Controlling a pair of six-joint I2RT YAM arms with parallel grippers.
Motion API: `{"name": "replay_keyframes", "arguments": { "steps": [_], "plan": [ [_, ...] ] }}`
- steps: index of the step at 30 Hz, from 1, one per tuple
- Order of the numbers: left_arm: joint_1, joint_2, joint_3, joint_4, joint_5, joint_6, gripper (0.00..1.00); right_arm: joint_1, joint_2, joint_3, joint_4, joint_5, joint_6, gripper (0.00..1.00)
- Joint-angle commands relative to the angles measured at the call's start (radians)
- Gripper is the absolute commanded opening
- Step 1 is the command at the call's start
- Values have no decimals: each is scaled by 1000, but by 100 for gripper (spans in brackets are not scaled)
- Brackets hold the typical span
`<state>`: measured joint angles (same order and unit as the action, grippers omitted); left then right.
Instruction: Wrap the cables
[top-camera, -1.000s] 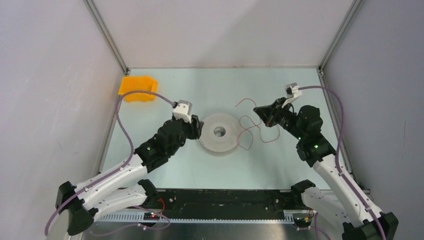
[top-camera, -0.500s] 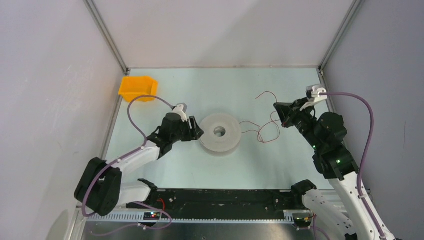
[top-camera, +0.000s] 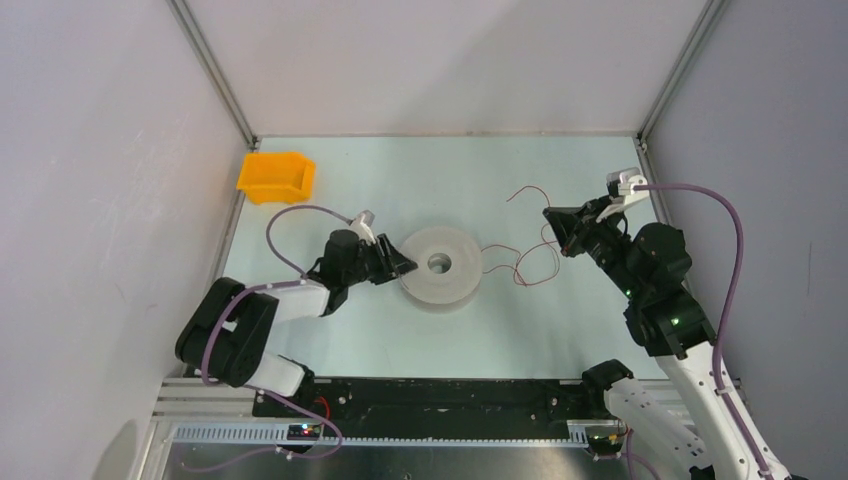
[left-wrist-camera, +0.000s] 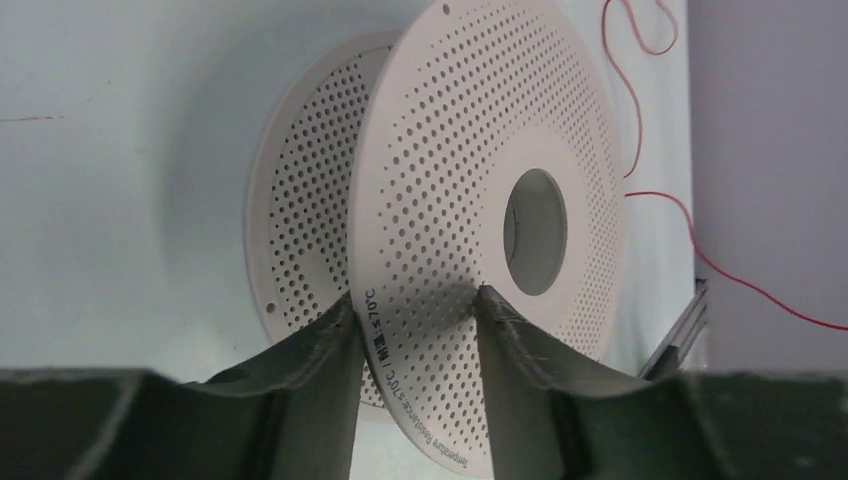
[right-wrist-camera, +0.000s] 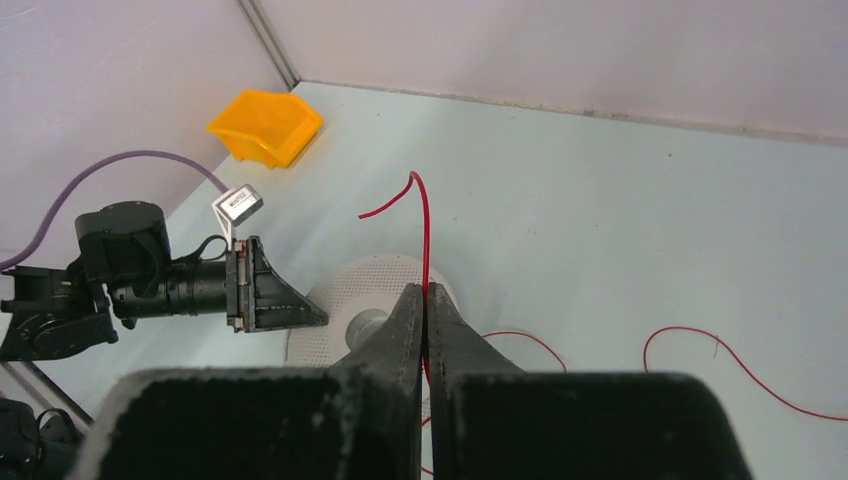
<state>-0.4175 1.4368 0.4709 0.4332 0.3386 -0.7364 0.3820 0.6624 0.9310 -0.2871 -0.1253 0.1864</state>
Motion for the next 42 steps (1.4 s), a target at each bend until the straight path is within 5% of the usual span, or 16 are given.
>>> {"name": "replay_keyframes", "arguments": {
  "steps": [1, 5, 7, 13, 17, 23, 33, 42],
  "plan": [
    [37, 41, -45, 241, 110, -129, 37, 0, -5, -5, 26, -24, -11, 0],
    [51, 39, -59, 294, 139, -172, 6, 1, 0, -12, 32, -28, -10, 0],
    [52, 16, -60, 298, 141, -177, 1, 1, 3, -13, 35, -35, -6, 0],
    [52, -128, -44, 255, 119, -119, 0, 5, 5, -21, 43, -63, 7, 0],
    [30, -274, 29, -49, 44, 91, 0, 7, 5, -28, 49, -72, 15, 0],
    [-179, -450, 262, -527, -360, 501, 0, 13, 17, -56, 95, -100, 44, 0],
    [-459, -573, 277, -616, -571, 806, 0, 43, 29, -79, 120, -86, 48, 0],
    [-554, -551, 295, -645, -466, 825, 0, 52, 49, -97, 139, -86, 41, 0]
  ]
}}
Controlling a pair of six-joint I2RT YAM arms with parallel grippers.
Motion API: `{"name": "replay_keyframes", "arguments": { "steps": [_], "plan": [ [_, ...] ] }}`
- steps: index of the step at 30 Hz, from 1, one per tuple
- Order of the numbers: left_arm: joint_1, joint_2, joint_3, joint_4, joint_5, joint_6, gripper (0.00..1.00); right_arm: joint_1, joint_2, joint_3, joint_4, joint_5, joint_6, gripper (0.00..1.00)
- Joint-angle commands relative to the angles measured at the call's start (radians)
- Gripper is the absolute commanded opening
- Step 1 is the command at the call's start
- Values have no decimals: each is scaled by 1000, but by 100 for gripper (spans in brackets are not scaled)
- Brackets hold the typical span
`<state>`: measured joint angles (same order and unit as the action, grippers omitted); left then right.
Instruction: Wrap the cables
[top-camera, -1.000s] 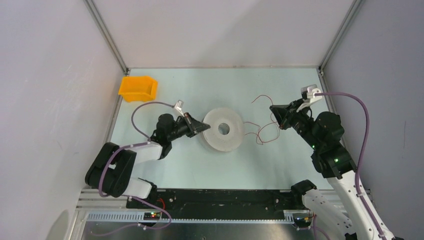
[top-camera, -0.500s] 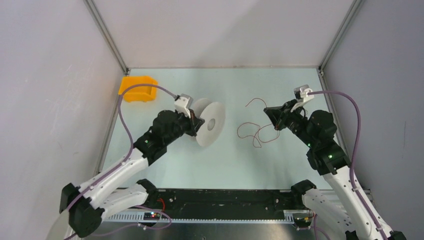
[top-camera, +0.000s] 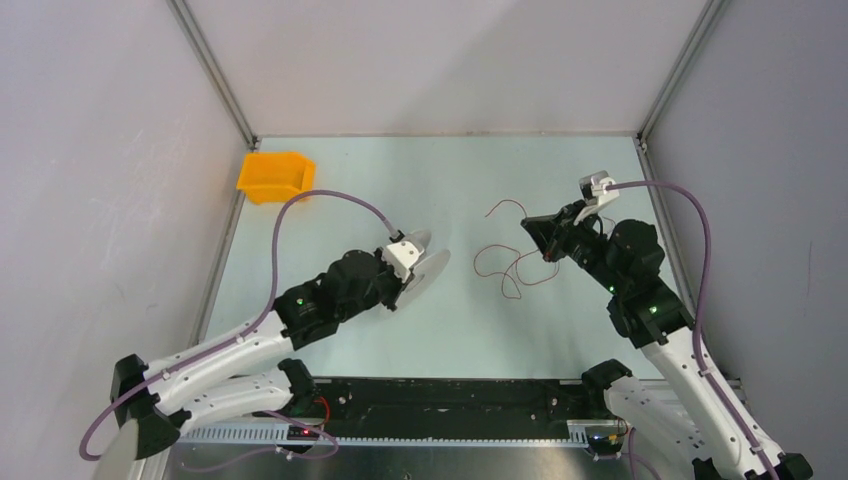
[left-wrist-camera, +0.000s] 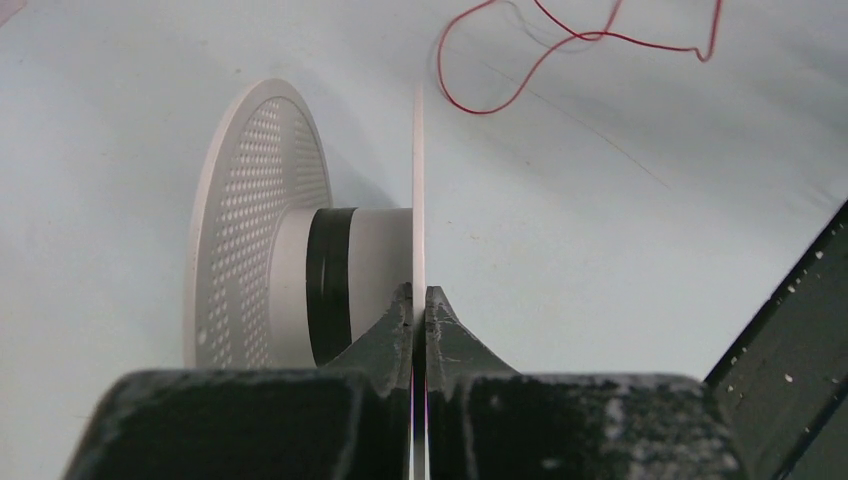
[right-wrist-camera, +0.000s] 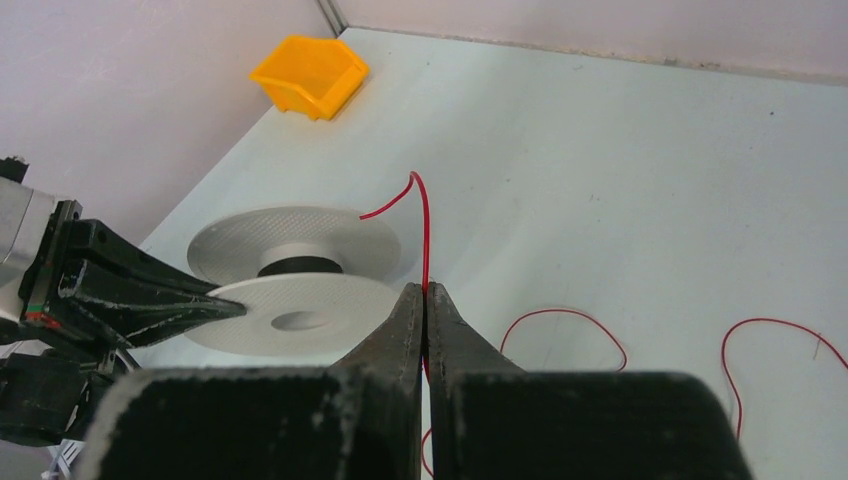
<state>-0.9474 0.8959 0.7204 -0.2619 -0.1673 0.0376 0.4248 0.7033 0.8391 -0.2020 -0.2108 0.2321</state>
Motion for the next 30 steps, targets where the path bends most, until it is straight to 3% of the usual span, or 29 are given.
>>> {"name": "replay_keyframes", "arguments": {
  "steps": [1, 7, 15, 19, 22, 28, 30],
  "plan": [
    [-24, -13, 46, 49, 58, 46, 0, 11, 9, -6, 57, 0, -6, 0],
    [-27, -16, 50, 49, 115, 8, 1, 30, 4, -37, 106, -2, -32, 0],
    [-27, 10, 33, 36, 158, -20, 9, 65, 11, -74, 143, 25, -66, 0],
    [-27, 12, 49, 33, 197, -30, 29, 88, -10, -108, 187, 19, -112, 0],
    [-27, -4, 69, 32, 191, -44, 38, 104, -23, -125, 253, 31, -158, 0],
    [-14, -77, 115, 21, 14, -120, 60, 87, 53, -155, 426, 73, -341, 0],
    [4, -104, 135, 1, -11, -129, 62, 60, 104, -156, 513, 46, -379, 0]
  ]
}}
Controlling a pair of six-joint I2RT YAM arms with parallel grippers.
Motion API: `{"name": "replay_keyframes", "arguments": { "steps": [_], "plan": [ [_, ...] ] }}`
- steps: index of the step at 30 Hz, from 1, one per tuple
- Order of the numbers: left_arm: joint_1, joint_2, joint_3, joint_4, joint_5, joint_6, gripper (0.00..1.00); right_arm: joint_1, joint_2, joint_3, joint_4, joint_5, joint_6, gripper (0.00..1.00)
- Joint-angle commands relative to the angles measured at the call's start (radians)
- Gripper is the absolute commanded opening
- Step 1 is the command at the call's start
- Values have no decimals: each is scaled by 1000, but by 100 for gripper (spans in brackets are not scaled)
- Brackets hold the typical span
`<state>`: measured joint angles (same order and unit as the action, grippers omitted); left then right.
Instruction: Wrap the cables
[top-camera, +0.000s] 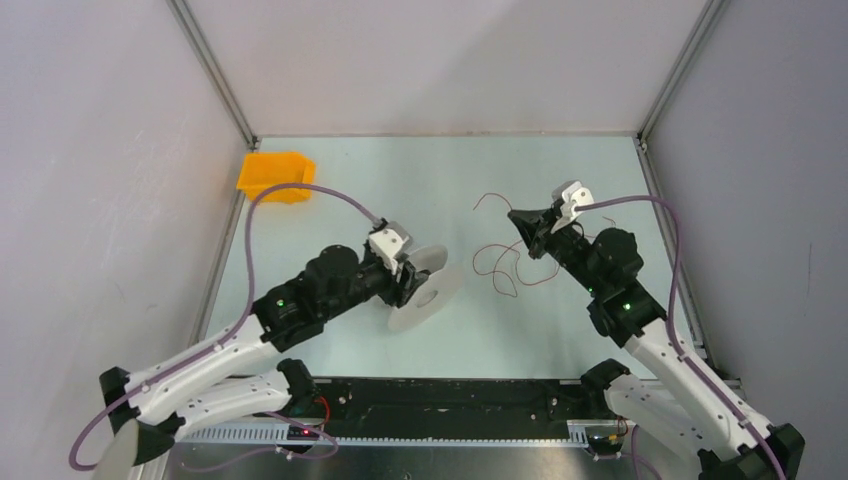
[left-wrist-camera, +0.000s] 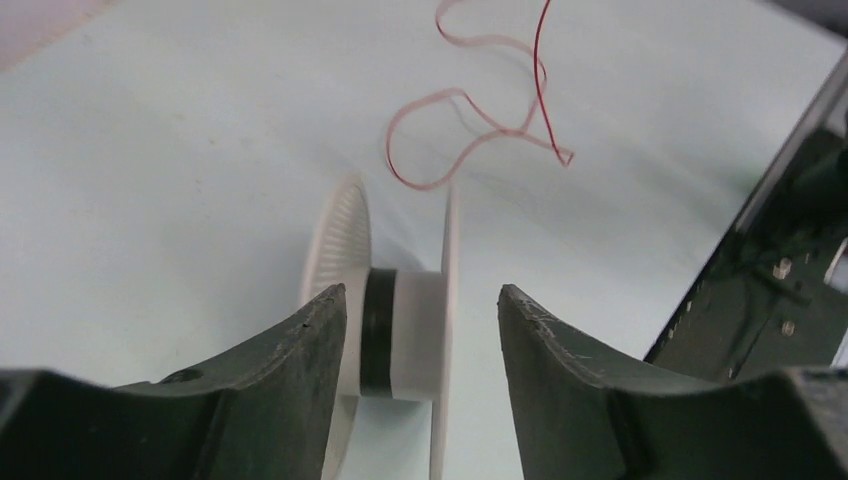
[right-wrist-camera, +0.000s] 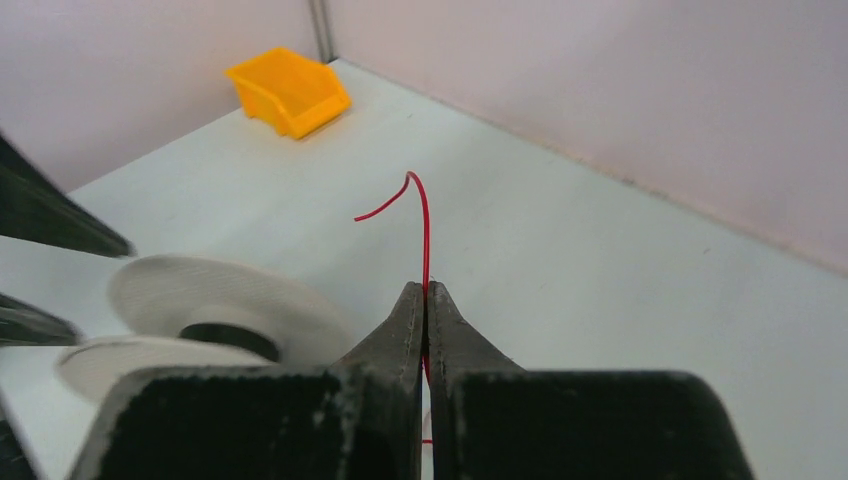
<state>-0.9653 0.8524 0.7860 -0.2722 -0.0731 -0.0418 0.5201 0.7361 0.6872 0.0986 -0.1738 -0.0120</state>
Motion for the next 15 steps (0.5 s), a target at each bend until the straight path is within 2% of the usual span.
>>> {"name": "replay_keyframes", "arguments": {
  "steps": [1, 4, 8, 15],
  "plan": [
    [33, -65, 73, 2, -109, -51, 63, -48, 91, -4, 280, -30, -148, 0],
    [113, -77, 83, -52, -82, -82, 64, -111, 210, -3, 441, -153, -217, 0],
    [219, -94, 55, -90, 13, -133, 63, -146, 349, -3, 725, -423, -341, 0],
    [296, -140, -24, -94, 142, -182, 63, -152, 567, 47, 972, -684, -387, 0]
  ]
}}
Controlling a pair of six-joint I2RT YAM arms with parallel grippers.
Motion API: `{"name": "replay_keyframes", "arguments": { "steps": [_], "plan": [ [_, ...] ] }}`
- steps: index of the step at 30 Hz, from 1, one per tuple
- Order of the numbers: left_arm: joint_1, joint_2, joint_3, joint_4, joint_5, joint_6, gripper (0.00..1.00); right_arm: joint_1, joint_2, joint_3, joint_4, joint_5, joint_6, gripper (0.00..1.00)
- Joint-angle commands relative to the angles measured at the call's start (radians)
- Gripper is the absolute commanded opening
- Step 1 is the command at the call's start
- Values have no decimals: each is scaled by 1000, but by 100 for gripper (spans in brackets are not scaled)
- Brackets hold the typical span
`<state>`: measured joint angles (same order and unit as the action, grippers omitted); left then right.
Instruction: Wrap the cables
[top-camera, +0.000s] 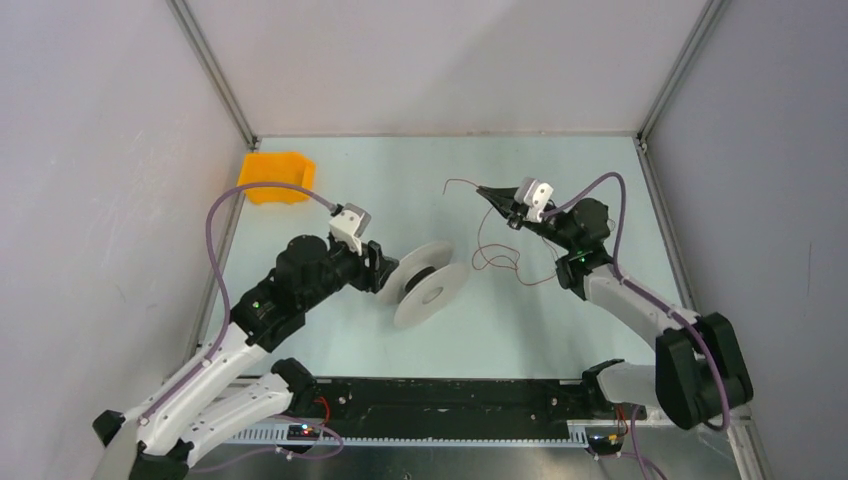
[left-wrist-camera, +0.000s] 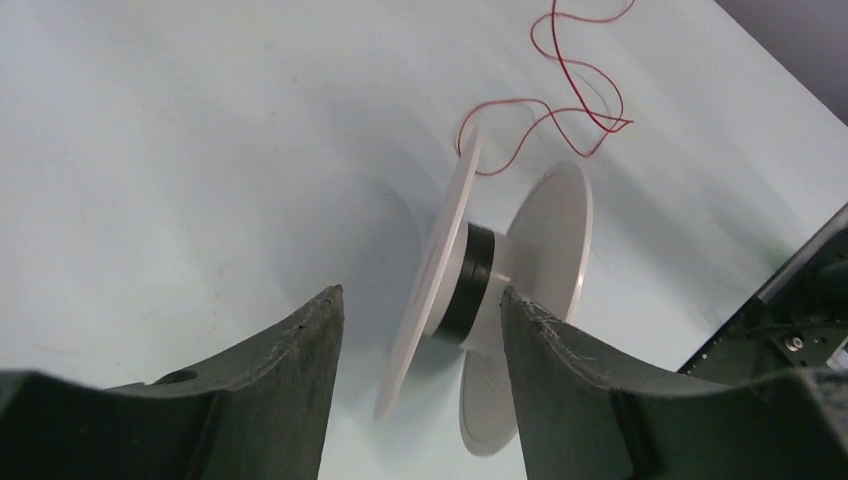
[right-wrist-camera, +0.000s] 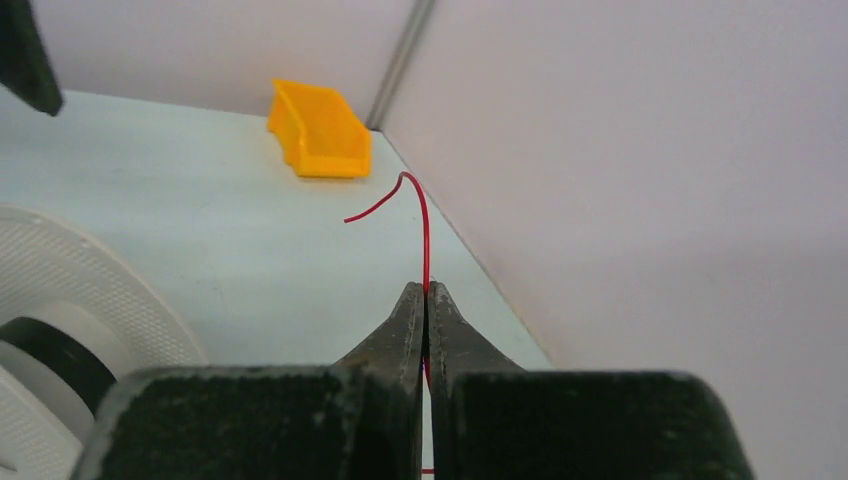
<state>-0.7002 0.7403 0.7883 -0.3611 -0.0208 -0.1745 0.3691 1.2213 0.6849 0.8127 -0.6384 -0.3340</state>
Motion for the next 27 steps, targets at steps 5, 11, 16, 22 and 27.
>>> {"name": "replay_keyframes", "arguments": {
  "steps": [5, 11, 16, 22, 27],
  "plan": [
    [63, -25, -59, 6, 123, -129, 63, 21, 181, 73, 390, -405, 5, 0],
    [74, -13, -84, 19, 141, -174, 61, 91, 222, 83, 437, -533, 49, 0],
    [86, 27, -96, 28, 138, -187, 57, 116, 221, 88, 326, -601, -2, 0],
    [85, 57, -109, 53, 143, -194, 53, 134, 180, 88, 81, -619, -154, 0],
    [112, 60, -113, 69, 143, -206, 54, 140, 166, 97, -153, -552, -356, 0]
  ]
}}
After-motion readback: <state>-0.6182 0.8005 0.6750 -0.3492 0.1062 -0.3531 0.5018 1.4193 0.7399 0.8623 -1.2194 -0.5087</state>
